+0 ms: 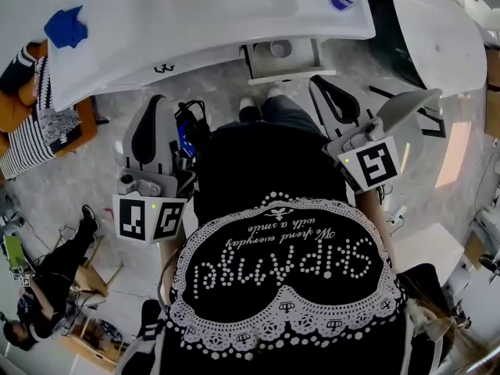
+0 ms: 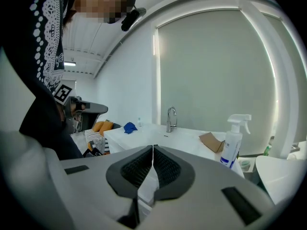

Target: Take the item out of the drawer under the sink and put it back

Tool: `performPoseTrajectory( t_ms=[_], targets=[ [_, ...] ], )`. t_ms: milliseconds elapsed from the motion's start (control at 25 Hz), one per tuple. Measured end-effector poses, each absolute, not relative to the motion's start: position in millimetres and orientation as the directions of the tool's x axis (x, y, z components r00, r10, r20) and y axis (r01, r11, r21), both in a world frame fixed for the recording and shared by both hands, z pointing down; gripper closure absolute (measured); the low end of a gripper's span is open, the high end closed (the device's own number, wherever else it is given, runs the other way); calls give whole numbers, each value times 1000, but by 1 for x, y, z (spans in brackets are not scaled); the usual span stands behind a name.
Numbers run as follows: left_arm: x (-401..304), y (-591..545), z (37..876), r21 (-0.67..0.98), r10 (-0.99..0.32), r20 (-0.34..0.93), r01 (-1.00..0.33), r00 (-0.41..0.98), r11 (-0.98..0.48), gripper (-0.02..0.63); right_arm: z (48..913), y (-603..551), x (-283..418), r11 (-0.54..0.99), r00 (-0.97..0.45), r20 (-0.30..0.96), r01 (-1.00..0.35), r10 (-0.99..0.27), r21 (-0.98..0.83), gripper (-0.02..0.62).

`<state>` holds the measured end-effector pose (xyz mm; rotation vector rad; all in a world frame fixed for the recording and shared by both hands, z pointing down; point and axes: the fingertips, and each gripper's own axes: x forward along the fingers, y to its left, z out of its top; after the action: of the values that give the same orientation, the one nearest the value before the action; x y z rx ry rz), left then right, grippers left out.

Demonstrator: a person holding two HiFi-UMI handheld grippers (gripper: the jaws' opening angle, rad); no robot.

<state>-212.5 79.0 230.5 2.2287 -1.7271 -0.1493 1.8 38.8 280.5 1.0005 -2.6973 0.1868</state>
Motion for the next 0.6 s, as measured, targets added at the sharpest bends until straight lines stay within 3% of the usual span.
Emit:
performPoseTrajectory(
  t_ms=[600],
  targets=[
    [-221,76,232,322,-959,117,-924,257,-208,603,281,33,-8,757,-727,301,-653,-617,-27,577]
  ],
)
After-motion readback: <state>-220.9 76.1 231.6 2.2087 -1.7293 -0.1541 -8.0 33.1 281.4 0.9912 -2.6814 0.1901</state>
